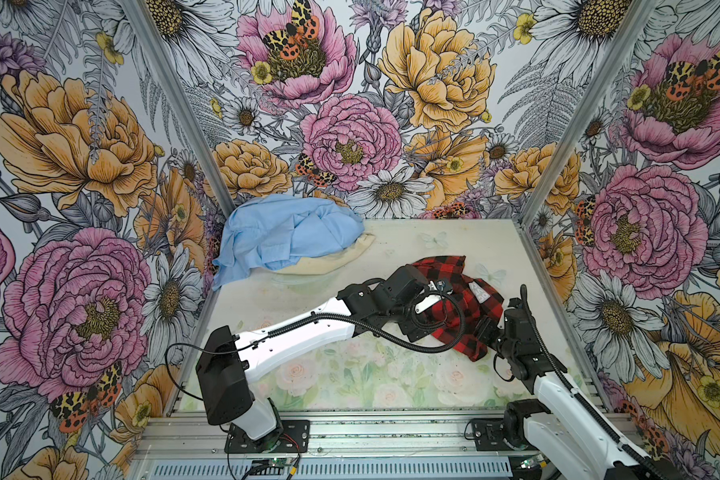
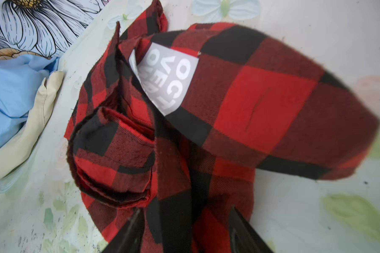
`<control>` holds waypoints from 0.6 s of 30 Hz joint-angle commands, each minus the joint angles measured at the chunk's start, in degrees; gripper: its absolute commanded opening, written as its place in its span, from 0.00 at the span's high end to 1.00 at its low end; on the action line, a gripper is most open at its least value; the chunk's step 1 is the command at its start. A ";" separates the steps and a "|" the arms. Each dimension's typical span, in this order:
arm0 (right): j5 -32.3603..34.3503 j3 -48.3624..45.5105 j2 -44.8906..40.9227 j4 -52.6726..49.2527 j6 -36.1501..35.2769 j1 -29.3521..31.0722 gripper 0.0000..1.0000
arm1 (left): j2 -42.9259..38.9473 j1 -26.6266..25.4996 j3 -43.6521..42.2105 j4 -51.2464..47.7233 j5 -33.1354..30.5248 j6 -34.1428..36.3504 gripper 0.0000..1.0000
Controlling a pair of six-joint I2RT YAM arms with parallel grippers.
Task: Pick out a specific cloth from the pile
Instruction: 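Grasp the plaid shirt with the right gripper while the left gripper releases it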
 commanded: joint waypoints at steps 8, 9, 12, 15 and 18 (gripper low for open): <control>1.36 8.64 8.39 -2.28 -0.49 2.70 0.99 | -5.44 4.76 -1.95 5.16 0.68 -7.11 0.01; 1.31 11.24 9.03 -3.35 -1.19 2.60 1.00 | -5.78 5.51 -2.13 5.54 0.99 -7.59 0.01; 1.58 26.60 11.86 -9.54 -4.30 2.59 1.00 | -7.20 8.05 -3.03 6.99 2.30 -9.16 0.01; 1.19 46.45 17.98 -16.00 -7.51 2.00 1.00 | -8.67 10.76 -4.29 9.17 4.40 -10.94 0.01; 0.35 71.66 28.57 -24.34 -10.58 0.10 1.00 | -10.15 13.01 -5.63 11.08 6.76 -11.35 0.01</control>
